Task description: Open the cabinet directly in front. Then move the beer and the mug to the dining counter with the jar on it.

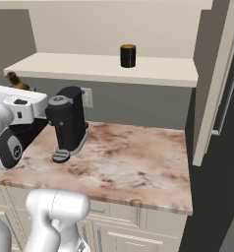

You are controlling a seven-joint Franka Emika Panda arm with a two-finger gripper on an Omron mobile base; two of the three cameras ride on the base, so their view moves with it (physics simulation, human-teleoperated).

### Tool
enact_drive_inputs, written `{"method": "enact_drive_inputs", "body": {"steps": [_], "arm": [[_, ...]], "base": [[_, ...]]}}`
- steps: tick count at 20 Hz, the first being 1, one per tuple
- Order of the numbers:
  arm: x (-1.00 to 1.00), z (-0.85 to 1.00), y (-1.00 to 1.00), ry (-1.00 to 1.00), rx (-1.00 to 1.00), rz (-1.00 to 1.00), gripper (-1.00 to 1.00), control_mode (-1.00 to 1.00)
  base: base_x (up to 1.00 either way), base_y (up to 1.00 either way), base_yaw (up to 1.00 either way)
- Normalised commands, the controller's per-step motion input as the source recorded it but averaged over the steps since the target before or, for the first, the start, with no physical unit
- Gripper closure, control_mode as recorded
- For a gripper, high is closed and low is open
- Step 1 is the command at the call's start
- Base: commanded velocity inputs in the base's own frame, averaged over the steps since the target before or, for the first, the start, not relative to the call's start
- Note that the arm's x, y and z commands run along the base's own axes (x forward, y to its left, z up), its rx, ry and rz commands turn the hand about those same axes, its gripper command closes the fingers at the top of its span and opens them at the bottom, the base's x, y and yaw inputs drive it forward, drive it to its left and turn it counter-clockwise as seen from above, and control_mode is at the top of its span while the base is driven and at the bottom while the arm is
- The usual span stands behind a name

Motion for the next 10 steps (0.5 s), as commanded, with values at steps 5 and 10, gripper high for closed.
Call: {"method": "enact_drive_inputs", "body": {"steps": [5, 10], "arm": [[-0.08, -0.02, 0.01, 0.02, 0.0, 0.0, 1.0, 1.0], [0.0, 0.0, 0.0, 0.0, 0.0, 0.0, 1.0, 1.0]], "base": [[-0.49, 0.05, 0.11], [-1.0, 0.0, 0.52]]}}
